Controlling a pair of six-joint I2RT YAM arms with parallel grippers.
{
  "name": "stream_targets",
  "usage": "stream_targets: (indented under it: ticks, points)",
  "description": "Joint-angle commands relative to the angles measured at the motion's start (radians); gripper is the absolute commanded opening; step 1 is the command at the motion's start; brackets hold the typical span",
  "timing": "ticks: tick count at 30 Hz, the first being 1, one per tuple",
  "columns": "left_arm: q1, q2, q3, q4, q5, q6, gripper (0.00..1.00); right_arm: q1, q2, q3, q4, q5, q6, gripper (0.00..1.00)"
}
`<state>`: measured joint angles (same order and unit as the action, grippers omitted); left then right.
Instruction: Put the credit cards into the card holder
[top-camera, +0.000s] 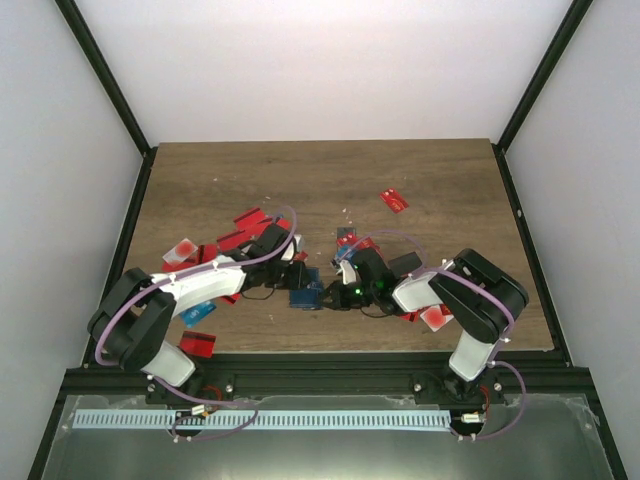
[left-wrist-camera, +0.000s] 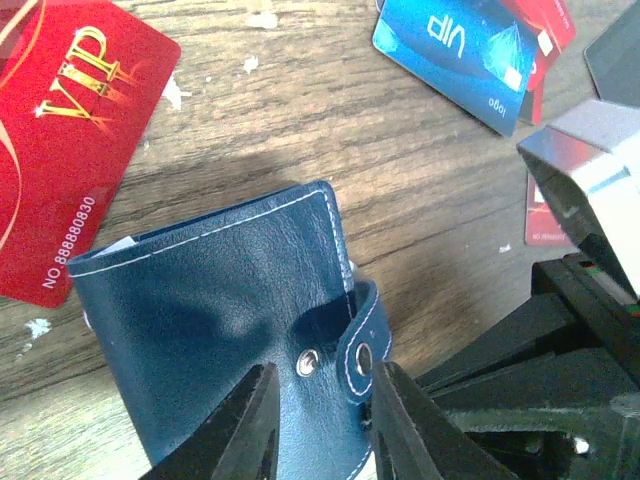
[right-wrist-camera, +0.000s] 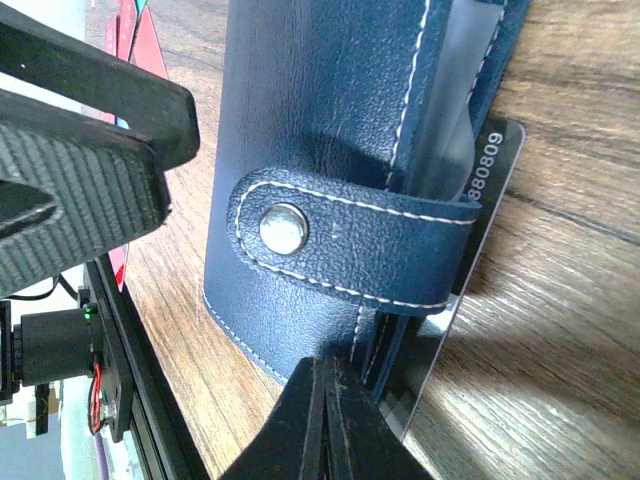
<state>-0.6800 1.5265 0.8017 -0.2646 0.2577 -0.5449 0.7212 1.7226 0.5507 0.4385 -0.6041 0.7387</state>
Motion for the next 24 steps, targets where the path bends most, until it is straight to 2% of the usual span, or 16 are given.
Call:
stream_targets:
  ticks: [1,4,12,24]
  points:
    - [-0.003,0.012,0.031,-0.016,-0.008,0.027,0.3,-0.006,0.028,-0.004,-0.058,0.064,-0.004,0.01]
    - [-0.004,0.034,0.042,-0.015,0.009,0.038,0.32,-0.006,0.032,-0.004,-0.06,0.061,-0.005,0.01]
    - [-0.004,0.072,0.05,-0.004,0.054,0.046,0.31,-0.006,0.034,-0.002,-0.061,0.058,-0.005,0.01]
    - [-0.007,0.091,0.044,0.017,0.073,0.042,0.12,-0.006,0.037,-0.005,-0.06,0.058,-0.004,0.01]
